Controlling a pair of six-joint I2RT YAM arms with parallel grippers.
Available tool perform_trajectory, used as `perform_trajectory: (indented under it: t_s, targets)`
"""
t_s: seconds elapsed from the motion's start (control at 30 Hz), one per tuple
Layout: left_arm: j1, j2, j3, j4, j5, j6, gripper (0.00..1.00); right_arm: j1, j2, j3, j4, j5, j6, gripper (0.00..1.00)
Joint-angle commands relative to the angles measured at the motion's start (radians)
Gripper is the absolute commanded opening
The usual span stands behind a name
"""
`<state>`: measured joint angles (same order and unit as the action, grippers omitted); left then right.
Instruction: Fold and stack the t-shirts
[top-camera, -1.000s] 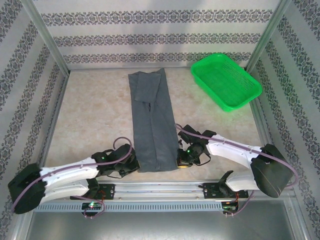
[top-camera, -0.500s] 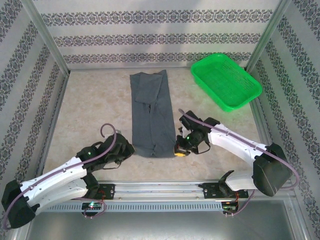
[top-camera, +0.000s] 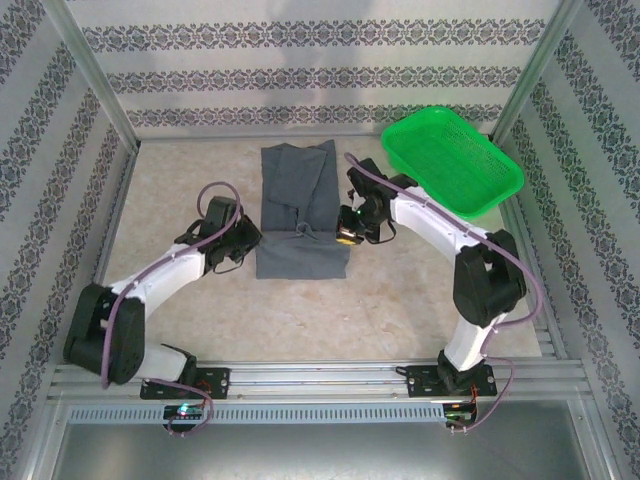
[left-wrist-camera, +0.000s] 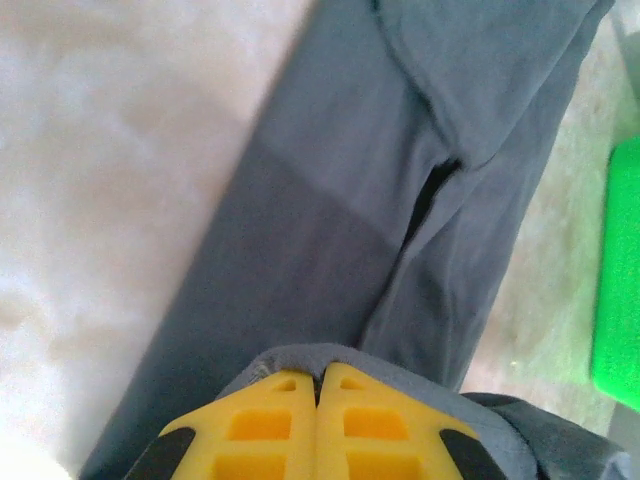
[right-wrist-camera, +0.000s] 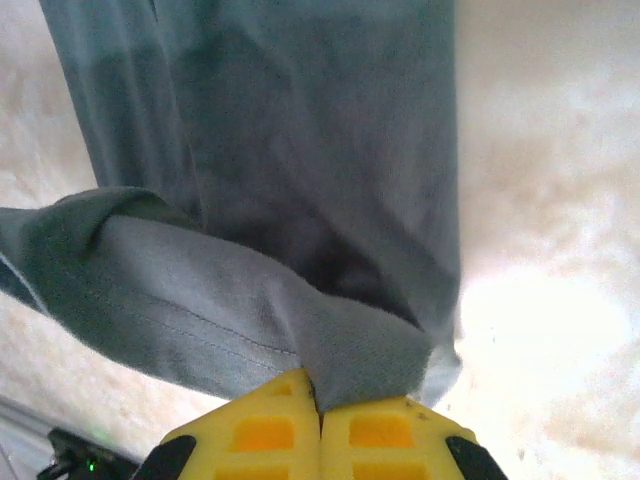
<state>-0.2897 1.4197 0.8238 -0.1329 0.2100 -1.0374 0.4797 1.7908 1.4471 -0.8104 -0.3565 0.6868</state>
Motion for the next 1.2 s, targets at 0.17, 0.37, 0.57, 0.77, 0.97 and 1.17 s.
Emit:
perform_trajectory:
  t_s: [0.17, 0.37, 0.57, 0.77, 0.97, 1.17]
  targets:
    - [0.066, 0.210, 0.186, 0.127, 0.095, 0.104, 0.00, -0.042, 0.211, 0.222, 0.021, -0.009, -0.035, 0.00]
    - [0.093, 0.336, 0.277, 0.104, 0.100, 0.129, 0.39, -0.069, 0.359, 0.385, -0.017, -0.030, -0.062, 0.32]
    - [0.090, 0.196, 0.182, 0.000, 0.043, 0.123, 0.57, -0.090, 0.229, 0.278, 0.019, 0.045, -0.094, 0.56]
    - [0.045, 0.001, -0.085, 0.000, 0.091, -0.003, 0.55, -0.055, 0.017, -0.058, 0.099, 0.059, -0.047, 0.57]
    - [-0.001, 0.008, -0.215, 0.134, 0.125, -0.132, 0.57, 0.007, -0.033, -0.282, 0.262, -0.021, 0.094, 0.58]
    - [-0.007, 0.119, -0.193, 0.224, 0.153, -0.163, 0.53, 0.020, 0.058, -0.307, 0.320, -0.055, 0.171, 0.56]
